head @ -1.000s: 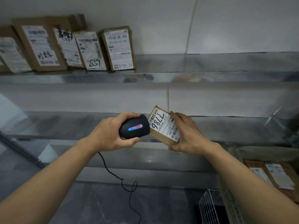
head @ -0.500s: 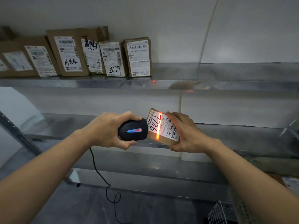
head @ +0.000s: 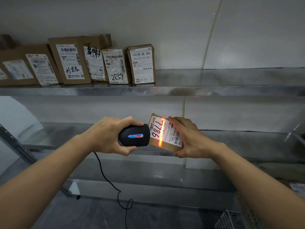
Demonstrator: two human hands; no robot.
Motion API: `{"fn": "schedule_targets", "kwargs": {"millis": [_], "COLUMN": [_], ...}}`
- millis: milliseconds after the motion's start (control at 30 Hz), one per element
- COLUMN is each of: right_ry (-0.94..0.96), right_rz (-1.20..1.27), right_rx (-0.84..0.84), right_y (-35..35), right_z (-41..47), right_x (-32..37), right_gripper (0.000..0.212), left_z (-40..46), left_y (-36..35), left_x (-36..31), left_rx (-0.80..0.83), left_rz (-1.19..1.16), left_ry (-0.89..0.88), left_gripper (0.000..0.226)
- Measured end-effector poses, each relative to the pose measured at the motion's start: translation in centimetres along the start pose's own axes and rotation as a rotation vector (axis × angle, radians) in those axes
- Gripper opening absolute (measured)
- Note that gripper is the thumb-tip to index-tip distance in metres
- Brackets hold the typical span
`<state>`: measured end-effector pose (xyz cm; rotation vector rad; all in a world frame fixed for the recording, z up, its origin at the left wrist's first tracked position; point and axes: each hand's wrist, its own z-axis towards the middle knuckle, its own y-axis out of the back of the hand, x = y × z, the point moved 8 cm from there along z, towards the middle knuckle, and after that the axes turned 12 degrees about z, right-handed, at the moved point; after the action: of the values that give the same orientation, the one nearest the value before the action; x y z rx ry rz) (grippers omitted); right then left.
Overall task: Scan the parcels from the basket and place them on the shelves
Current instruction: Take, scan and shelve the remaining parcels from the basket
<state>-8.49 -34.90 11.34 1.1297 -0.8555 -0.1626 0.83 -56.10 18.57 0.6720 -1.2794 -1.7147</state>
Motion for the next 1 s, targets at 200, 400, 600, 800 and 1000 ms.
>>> {"fn": "schedule_targets", "kwargs": {"millis": [200,400,600,800,1000], "right_ry": [0.018,0.016,-0.018,-0.002,0.002], "right_rz": [0.000,0.027,0.145,0.162,0.216], "right_rx": [0.001,-0.038,-0.186,-0.320,-0.457], "right_y": [0.3,0.9,3.5,5.6,6.7], "right_z": [0.0,-0.3,-0.6,-0.9,-1.8], "right_x": [0.5,0.8,1.6,3.0,4.3], "right_gripper": [0.128,0.127,0.125,0.124,0.127], "left_z": [0.7,1.0,0.7,-0.3,-1.6], "left_y": [0.5,0.4,1.7,2.8,2.7], "left_x": [-0.1,1.3,2.9,3.9,3.9], "left_rx": [-0.020,-0.069,-0.277,-0.445,-0.507], "left_rz": [0.038,-0.054,-0.280,-0.386,-0.468], "left_ry": [-0.061,-0.025,0.103,0.201,0.271], "left_gripper": [0.071,0.074,0.070,0.076,0.069]}}
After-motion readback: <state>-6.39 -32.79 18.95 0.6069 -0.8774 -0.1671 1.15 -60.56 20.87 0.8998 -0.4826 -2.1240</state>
